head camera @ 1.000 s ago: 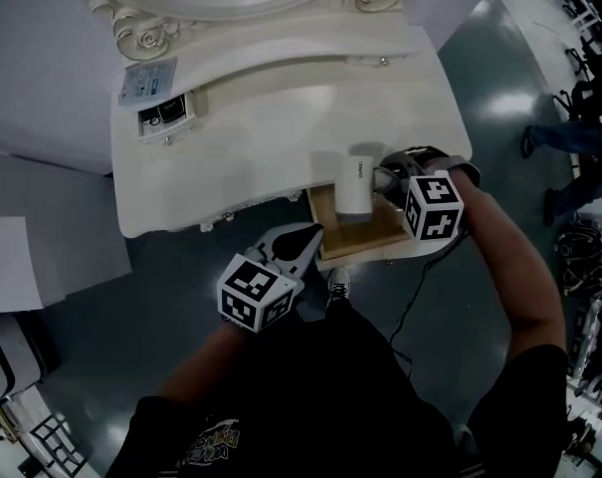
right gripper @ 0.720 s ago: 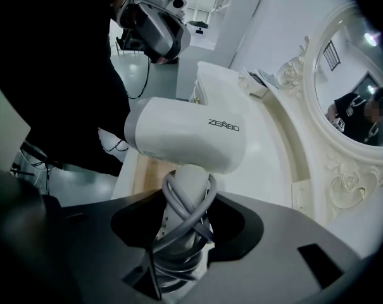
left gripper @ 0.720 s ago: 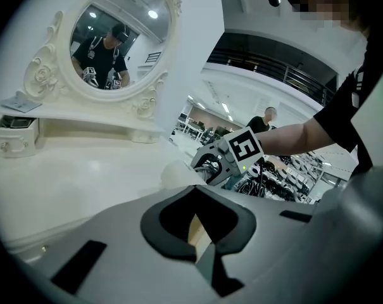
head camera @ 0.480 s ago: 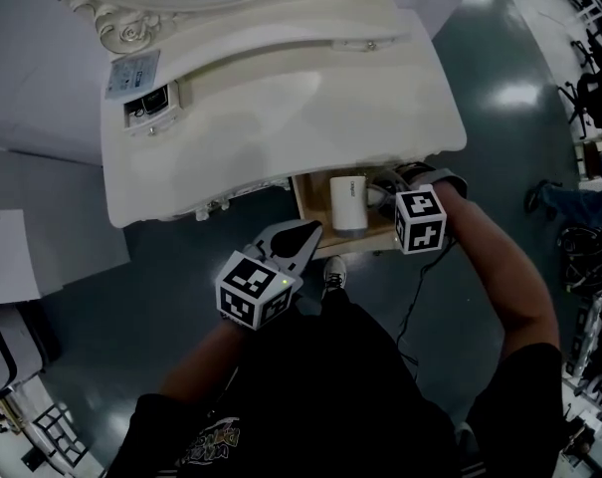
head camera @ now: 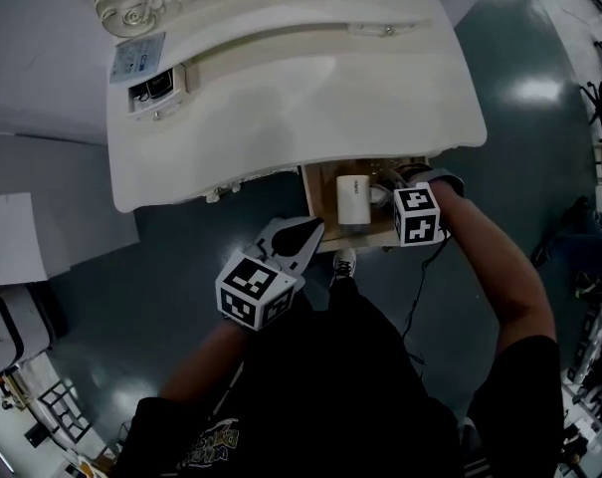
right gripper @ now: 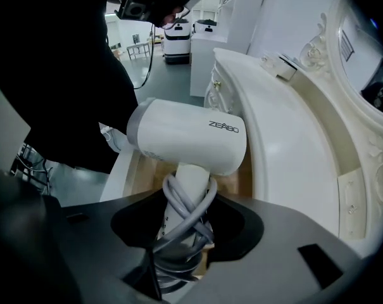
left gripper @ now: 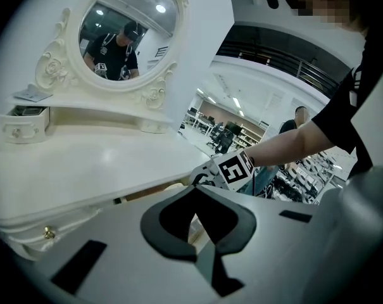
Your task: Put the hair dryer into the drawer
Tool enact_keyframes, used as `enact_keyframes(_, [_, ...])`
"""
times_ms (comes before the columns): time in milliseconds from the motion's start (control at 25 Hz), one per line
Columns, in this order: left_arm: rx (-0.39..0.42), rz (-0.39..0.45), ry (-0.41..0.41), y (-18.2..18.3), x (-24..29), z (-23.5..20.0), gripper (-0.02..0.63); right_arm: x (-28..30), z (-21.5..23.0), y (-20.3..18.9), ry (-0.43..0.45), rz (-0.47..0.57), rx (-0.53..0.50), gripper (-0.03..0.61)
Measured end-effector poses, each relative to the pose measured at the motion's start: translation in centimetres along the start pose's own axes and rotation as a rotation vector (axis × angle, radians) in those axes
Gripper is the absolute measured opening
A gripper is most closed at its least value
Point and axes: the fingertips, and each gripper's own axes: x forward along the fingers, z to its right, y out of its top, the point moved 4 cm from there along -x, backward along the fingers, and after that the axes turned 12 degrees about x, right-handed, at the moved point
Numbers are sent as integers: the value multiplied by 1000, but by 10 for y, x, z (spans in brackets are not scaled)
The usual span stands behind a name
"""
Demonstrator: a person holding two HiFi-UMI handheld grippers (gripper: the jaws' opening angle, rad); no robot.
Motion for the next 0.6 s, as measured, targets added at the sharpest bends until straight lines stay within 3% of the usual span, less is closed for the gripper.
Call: enact_keyframes(600, [-49,-33,42,-25,-5,-12,3,65,10,0,53,1,-16,212])
